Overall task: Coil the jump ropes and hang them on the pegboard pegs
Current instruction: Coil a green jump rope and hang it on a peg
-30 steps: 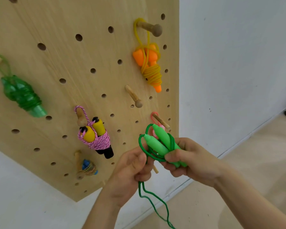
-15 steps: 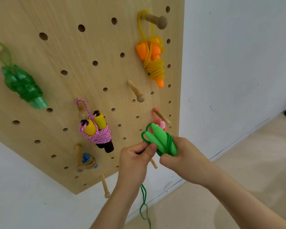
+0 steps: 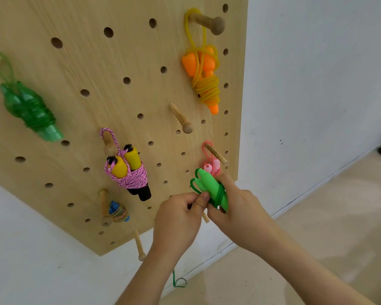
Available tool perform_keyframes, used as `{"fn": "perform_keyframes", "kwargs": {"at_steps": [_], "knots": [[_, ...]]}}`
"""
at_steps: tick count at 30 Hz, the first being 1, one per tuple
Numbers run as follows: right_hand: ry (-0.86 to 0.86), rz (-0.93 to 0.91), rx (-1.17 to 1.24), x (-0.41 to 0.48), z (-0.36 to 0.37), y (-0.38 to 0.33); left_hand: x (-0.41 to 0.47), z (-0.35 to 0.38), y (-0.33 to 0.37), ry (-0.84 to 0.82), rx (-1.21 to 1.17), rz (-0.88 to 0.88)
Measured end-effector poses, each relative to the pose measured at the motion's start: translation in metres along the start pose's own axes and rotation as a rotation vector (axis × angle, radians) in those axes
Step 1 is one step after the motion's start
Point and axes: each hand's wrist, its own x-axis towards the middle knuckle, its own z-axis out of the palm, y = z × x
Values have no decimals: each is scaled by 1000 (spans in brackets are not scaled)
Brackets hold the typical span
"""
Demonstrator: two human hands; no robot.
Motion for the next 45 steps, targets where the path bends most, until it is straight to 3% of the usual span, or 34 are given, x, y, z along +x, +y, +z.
{"fn": "perform_keyframes", "kwargs": {"at_steps": [4,7,9,12,14,18,25,28,30,34,36,40,45], "knots": [[-102,139,199,7,-1,9,-1,1,5,-22,372,92],[-214,225,235,14,-11,16,-11,3,-2,22,673,303],[-265,227,86,16,-16,21,-19,1,-2,-80,730,287],[-298,107,-338,14,-12,19,-19,-7,5,-164,728,221],[-296,7,-545,11,-4,16,-13,-14,14,-189,651,191],[-329,-115,-725,7,5,11,-7,-31,32,-162,518,259],[-226,-276,-714,0,0,0,16,-42,30,-202,-457,-339],[-248,-250,-725,0,1,3,18,-39,28,-296,-593,-421],[-242,-264,-731,0,-3,8,21,-45,28,-404,-548,-379],[-381,-343,-571,-5,-22,8,36,-73,31,-763,-131,-101],[-462,-286,-367,-3,-34,3,43,-82,28,-839,-121,-53],[-585,-126,65,4,-49,-5,45,-71,10,-697,-335,-1],[-645,17,364,11,-49,-1,22,-31,-2,-564,-419,-62]]}}
